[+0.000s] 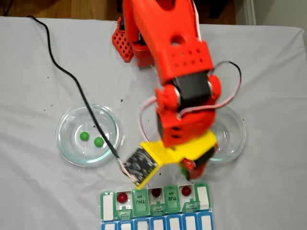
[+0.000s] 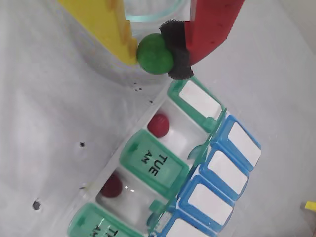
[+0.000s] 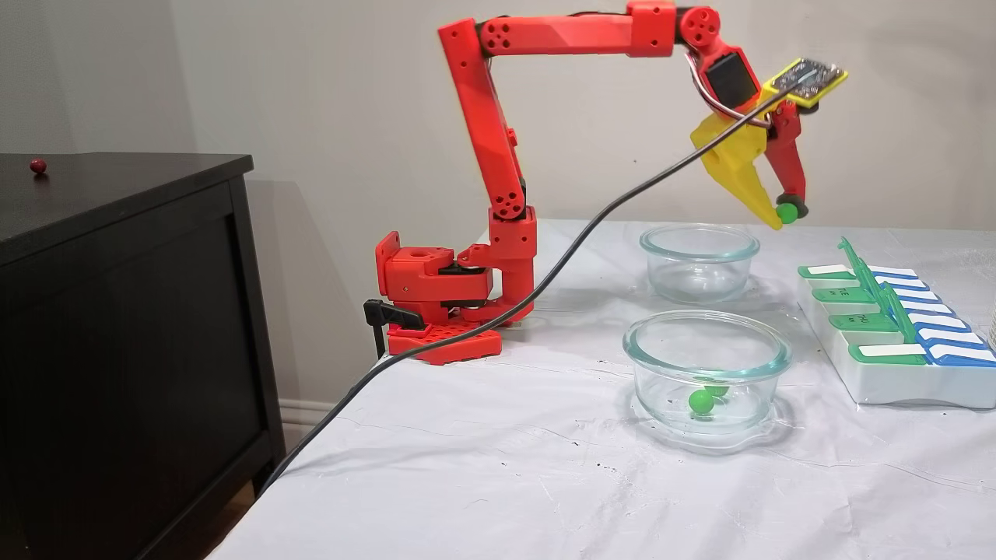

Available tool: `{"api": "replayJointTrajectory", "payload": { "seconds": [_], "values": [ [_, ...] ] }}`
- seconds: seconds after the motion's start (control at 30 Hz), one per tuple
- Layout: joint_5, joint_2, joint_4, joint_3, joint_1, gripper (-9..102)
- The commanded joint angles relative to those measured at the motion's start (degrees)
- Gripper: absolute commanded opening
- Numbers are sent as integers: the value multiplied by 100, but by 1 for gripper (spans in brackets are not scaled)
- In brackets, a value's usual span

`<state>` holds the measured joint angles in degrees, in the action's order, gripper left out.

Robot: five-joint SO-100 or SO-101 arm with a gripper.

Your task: Sort medicines into box.

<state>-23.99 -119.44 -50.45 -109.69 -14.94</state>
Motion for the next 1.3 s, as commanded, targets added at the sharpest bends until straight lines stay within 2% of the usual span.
{"api": "replayJointTrajectory", "payload": {
  "seconds": [0.0, 0.07, 0.2, 0.37, 0.7, 0.83, 1.1, 1.2, 1.27],
  "values": [
    [255, 343, 993, 141, -26, 0],
    [387, 729, 1468, 255, 26, 0],
    [483, 1345, 1362, 879, 97, 0],
    [580, 1143, 1433, 747, 44, 0],
    [773, 1222, 2101, 562, 0, 0],
    [519, 1354, 1969, 554, -35, 0],
    [431, 1257, 1468, 519, -62, 30],
    [439, 1143, 1354, 510, -18, 34],
    [299, 940, 1195, 510, 26, 30]
  ]
}}
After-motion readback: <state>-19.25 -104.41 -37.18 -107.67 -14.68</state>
